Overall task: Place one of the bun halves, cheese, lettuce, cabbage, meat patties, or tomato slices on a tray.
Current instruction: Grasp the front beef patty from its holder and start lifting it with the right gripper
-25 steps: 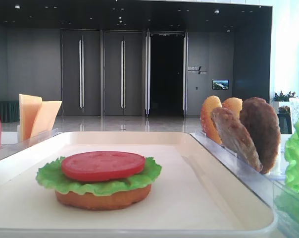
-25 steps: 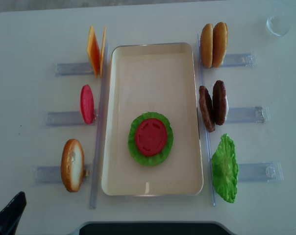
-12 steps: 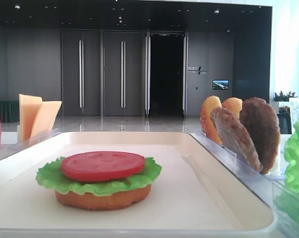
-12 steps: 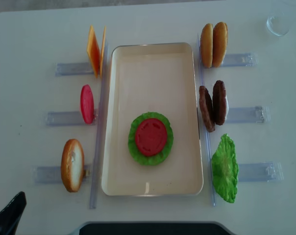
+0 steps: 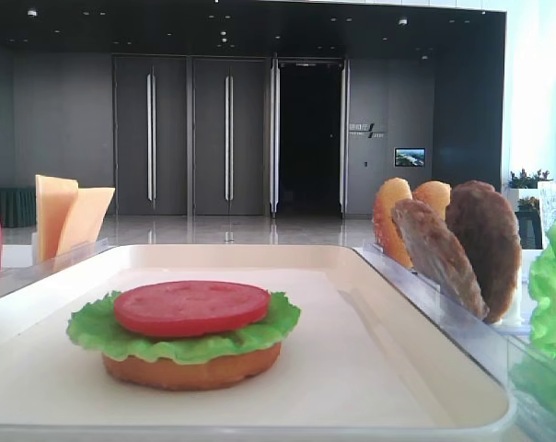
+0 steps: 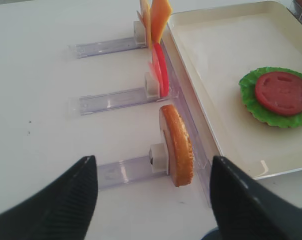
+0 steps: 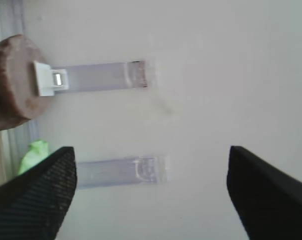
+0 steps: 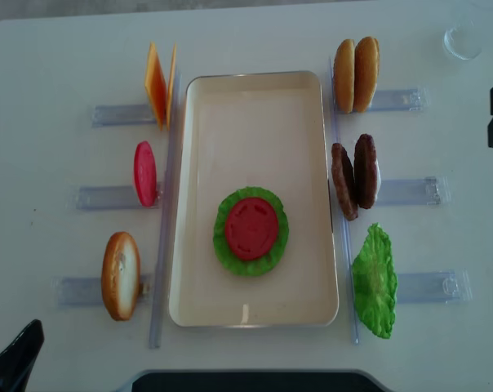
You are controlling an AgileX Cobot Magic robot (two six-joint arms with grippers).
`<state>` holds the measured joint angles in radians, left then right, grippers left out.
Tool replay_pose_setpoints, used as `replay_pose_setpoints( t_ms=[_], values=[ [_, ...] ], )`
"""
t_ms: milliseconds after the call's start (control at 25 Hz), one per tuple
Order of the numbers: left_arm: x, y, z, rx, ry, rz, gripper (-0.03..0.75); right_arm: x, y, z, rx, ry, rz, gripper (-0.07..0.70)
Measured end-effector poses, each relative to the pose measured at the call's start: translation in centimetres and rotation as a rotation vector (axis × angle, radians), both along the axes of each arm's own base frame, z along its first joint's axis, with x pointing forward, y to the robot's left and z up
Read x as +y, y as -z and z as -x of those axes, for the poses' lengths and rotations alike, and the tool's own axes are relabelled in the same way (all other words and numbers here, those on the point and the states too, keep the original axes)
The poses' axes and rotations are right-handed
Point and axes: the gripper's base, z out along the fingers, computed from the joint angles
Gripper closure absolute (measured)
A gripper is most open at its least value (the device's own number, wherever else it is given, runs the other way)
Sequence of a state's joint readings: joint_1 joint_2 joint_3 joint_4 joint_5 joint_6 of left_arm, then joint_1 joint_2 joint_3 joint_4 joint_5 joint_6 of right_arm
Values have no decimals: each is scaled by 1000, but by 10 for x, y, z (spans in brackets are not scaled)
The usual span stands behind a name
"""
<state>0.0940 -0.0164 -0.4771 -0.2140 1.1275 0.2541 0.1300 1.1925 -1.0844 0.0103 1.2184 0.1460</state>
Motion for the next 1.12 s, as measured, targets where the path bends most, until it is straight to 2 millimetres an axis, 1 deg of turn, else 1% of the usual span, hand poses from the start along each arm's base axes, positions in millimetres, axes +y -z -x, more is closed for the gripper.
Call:
replay_pose_setpoints(
  t_ms=[120,280,400,600,720,840,960,1120],
  values=[
    [0,0,0,0,0,0,181,22,0,3,4,-29,-28,51],
    [0,0,0,0,0,0,181,56,2,2,31,-80,-53,51],
    [0,0,0,0,0,0,181,81,9,-1,68,-119,-52,51],
    [0,0,0,0,0,0,181,120,24,-12,125,-180,-35,51],
    [0,0,0,0,0,0,181,141,25,-20,132,-208,-38,51],
    [0,0,0,0,0,0,181,156,27,-28,133,-229,-36,51],
    [0,0,0,0,0,0,181,168,30,-36,135,-242,-35,51],
    [0,0,0,0,0,0,181,174,33,-44,138,-244,-33,51]
  ],
)
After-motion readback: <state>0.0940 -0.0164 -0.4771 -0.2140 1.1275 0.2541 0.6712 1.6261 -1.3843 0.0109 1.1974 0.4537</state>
